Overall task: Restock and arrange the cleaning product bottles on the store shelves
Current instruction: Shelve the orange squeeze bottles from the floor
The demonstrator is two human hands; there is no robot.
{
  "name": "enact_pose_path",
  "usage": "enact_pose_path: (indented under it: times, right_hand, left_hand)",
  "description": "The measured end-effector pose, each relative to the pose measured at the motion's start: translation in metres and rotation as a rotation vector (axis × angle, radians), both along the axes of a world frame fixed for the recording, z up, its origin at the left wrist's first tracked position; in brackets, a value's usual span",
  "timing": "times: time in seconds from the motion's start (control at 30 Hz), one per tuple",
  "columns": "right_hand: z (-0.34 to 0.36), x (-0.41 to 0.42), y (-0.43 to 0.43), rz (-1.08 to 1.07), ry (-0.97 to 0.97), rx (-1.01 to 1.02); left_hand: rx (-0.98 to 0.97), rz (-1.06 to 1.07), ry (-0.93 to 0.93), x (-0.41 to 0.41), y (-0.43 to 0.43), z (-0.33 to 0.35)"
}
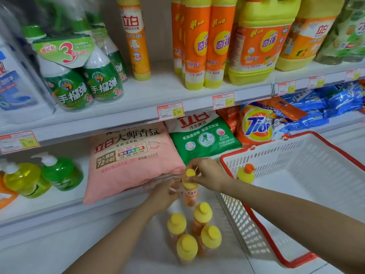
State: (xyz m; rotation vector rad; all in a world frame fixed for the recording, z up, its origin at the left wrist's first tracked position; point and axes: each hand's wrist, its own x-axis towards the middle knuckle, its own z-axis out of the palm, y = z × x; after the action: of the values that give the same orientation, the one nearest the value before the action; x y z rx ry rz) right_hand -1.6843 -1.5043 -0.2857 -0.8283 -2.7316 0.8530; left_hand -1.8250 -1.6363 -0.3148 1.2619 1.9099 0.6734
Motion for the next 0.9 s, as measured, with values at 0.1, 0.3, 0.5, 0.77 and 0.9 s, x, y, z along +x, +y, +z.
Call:
enact_pose_path:
  times: [0.1, 0.3, 0.5, 0.77, 0.9]
  right_hand:
    - [-0.022, 0.004, -0.002, 0.01, -0.11, 0.02]
    - [-0.042, 0.012, 0.0, -0.005, -0.18, 0.006]
    - [-0.044, 0.009, 0.006, 0.022, -0.257, -0.027]
    - [0.076, -0.037, 0.009, 0.032, 0.322, -0.127]
    - [0.155, -0.093, 0.018, -0.018, 0.709, -0.201]
  left_hand:
    - [-0.108, -0.079, 0.049, 0.004, 0.0, -0.017]
    - [-0.17, -0.157, 0.158, 0.001, 0.0, -0.028]
    - [0.168, -0.016, 0.378, -0.019, 0.004, 0.01]
    - [0.811, 0.253, 0.948, -0.075, 0.01, 0.127]
    - [0.658, 0.248, 0.967, -0.104, 0.019, 0.138]
